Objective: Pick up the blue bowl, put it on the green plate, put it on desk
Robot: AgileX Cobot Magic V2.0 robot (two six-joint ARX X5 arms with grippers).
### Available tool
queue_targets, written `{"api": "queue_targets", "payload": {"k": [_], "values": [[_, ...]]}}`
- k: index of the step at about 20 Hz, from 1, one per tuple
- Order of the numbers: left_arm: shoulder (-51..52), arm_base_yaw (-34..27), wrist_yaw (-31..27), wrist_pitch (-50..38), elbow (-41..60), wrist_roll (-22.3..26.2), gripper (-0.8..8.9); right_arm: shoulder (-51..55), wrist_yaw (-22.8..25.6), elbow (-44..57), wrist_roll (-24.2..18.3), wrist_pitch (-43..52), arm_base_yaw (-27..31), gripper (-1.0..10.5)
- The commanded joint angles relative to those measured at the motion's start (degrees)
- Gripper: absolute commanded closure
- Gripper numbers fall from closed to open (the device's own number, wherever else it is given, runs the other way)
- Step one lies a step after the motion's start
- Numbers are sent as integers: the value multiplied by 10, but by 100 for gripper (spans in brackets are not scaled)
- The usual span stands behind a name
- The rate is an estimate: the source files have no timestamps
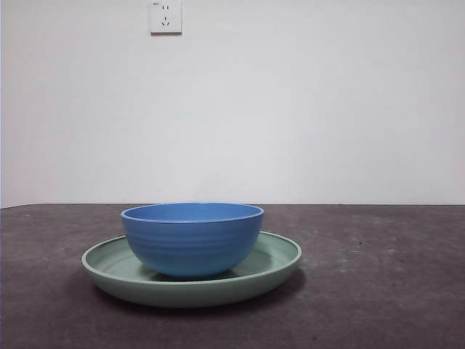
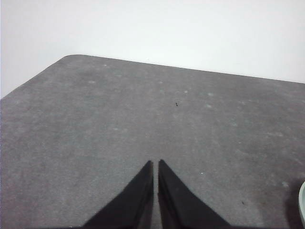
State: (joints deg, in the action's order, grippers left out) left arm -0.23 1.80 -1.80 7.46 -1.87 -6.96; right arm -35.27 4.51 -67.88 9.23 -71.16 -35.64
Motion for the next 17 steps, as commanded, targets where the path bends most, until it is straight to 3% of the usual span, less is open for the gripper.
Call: {"api": "queue_targets", "payload": {"k": [1,5,7,10,13,17], "values": [[0,1,-4,-7,12,-2,795,-2,1,-10,-3,5,-5,928],[0,1,-3,-7,12,-2,795,2,1,-10,-3,4,-1,928],[0,1,-3,-7,12,-2,795,19,26,14,-10,46,28,929],[0,1,-3,-7,12,-2,795,84,34,144,-49,223,107,929],[0,1,-3,-7,12,-2,795,171,59,340,-91,436,174,929],[0,1,-3,-7,12,-2,795,265,60,540,-81,612,250,928]]}}
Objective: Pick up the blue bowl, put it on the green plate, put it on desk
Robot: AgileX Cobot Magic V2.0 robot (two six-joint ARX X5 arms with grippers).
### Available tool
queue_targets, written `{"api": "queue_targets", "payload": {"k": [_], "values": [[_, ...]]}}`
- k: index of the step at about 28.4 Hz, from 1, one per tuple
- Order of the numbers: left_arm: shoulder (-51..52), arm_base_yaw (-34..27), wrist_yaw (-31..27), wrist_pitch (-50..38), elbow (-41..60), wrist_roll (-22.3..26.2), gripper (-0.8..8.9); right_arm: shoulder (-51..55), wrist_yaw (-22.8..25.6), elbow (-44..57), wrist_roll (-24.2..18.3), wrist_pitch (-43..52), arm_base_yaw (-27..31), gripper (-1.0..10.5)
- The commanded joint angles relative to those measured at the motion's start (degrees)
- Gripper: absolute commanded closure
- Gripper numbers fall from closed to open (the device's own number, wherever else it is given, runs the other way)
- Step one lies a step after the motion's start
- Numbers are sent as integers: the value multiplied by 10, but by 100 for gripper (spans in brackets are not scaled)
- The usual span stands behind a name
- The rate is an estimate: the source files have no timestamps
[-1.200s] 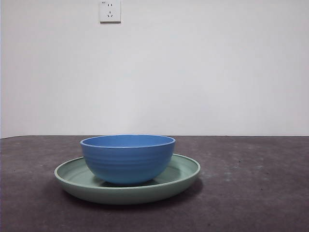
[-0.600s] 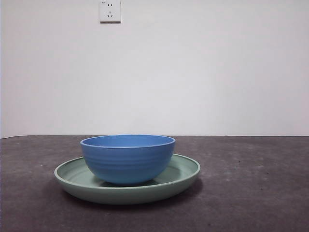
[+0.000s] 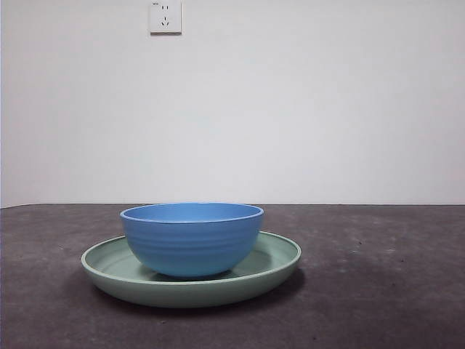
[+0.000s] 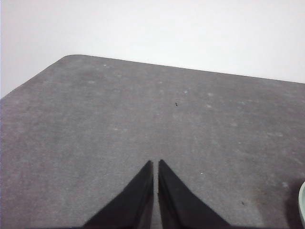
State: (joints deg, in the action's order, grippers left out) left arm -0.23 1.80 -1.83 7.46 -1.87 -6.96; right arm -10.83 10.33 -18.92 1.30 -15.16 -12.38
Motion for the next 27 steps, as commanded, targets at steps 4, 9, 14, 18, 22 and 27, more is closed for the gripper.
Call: {"api": "queue_targets", "payload": {"k": [4,9,14,18,22,27], "values": [[0,1,-3,-7,12,-2,795,55,2,111,-2,90,57,929],[0,1,-3,-7,12,-2,795,82,2,141,-3,91,102,928],[0,1,-3,-7,12,-2,795,101,-5,164,-3,86,120,929],[0,1,-3,-7,12,-2,795,106,-36,175,-6,87,120,928],[0,1,-3,-7,12,-2,795,106,-48,183,-6,62,120,929],[0,1,-3,-7,12,-2,795,106,-52,183,-32,54,120,929]]}}
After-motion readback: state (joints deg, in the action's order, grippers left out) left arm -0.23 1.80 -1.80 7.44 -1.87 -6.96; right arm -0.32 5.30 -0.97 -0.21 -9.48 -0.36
